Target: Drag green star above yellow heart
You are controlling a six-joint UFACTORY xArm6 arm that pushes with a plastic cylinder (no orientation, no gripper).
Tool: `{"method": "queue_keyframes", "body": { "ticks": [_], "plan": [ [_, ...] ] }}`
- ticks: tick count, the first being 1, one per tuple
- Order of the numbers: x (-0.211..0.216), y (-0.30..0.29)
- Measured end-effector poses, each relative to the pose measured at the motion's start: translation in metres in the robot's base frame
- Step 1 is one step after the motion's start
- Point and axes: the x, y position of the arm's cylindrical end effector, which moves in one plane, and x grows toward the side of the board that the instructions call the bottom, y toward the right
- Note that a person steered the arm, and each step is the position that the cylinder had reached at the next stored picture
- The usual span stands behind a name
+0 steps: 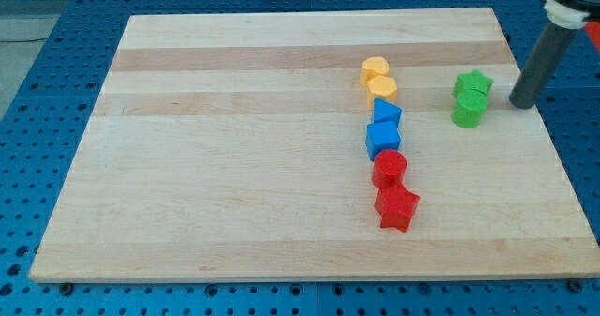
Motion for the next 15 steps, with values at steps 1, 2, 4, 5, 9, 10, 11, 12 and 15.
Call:
{"method": "queue_keyframes", "body": {
  "ticks": [1,2,4,5,9,10,11,12,15],
  "plan": [
    [0.001,-0.009],
    [0.010,-0.027],
    [-0.003,-0.050],
    [-0.022,-0.050],
    [-0.030,-0.074],
    [-0.056,-0.080],
    [-0.055,-0.067],
    [-0.062,-0.051],
    [-0.091,-0.076]
  ]
}}
